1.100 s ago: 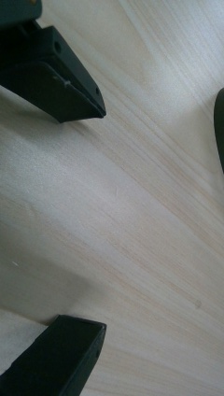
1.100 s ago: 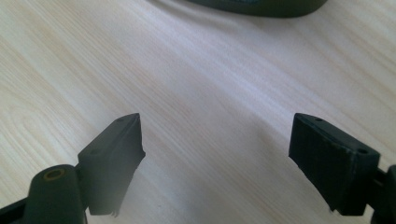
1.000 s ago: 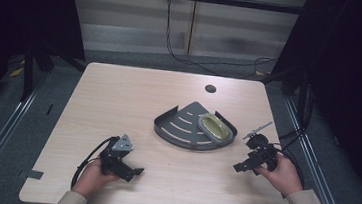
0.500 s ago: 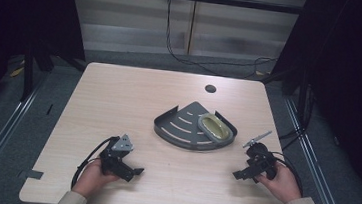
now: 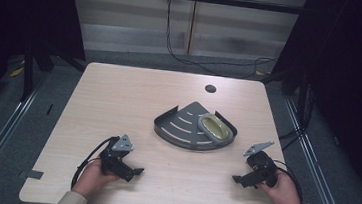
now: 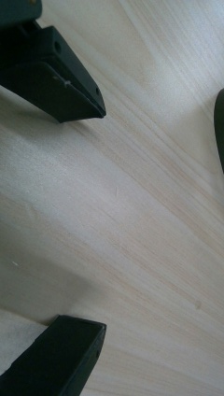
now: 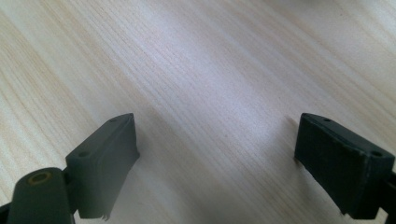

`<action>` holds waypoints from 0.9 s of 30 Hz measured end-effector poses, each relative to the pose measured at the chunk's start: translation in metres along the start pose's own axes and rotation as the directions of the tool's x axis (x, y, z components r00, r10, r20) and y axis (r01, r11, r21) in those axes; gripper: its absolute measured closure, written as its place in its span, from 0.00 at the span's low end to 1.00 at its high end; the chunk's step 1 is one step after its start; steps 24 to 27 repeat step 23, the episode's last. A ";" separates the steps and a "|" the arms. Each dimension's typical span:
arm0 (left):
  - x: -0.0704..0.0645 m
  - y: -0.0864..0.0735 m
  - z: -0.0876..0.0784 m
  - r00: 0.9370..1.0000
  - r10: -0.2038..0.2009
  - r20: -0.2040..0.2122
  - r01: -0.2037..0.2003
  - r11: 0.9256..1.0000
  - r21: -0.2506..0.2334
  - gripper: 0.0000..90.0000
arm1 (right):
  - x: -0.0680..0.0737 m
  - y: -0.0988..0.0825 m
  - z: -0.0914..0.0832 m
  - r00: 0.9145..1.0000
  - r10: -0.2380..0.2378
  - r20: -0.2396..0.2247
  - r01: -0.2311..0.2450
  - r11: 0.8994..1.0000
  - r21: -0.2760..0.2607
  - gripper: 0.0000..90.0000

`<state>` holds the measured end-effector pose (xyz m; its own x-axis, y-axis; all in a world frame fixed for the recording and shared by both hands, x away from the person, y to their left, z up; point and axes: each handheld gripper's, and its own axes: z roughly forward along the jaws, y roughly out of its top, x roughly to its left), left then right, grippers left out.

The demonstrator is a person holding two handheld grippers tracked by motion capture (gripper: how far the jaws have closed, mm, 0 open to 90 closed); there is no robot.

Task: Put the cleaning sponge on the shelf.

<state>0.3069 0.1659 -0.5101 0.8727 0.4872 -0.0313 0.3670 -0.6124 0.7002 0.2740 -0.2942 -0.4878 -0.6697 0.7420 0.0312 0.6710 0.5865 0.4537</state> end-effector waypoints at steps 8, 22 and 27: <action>0.000 0.000 0.000 1.000 -0.001 0.001 0.001 1.000 -0.003 0.00 | 0.000 -0.010 0.001 1.000 -0.001 0.006 0.002 0.996 -0.089 0.12; 0.000 0.000 0.000 1.000 -0.002 0.001 0.002 1.000 -0.003 0.00 | 0.000 -0.022 0.003 1.000 0.013 0.008 -0.011 0.981 -0.192 0.12; 0.000 0.000 0.000 1.000 -0.001 0.001 0.001 1.000 -0.003 0.00 | 0.000 -0.022 0.003 1.000 0.012 0.009 -0.011 0.982 -0.191 0.12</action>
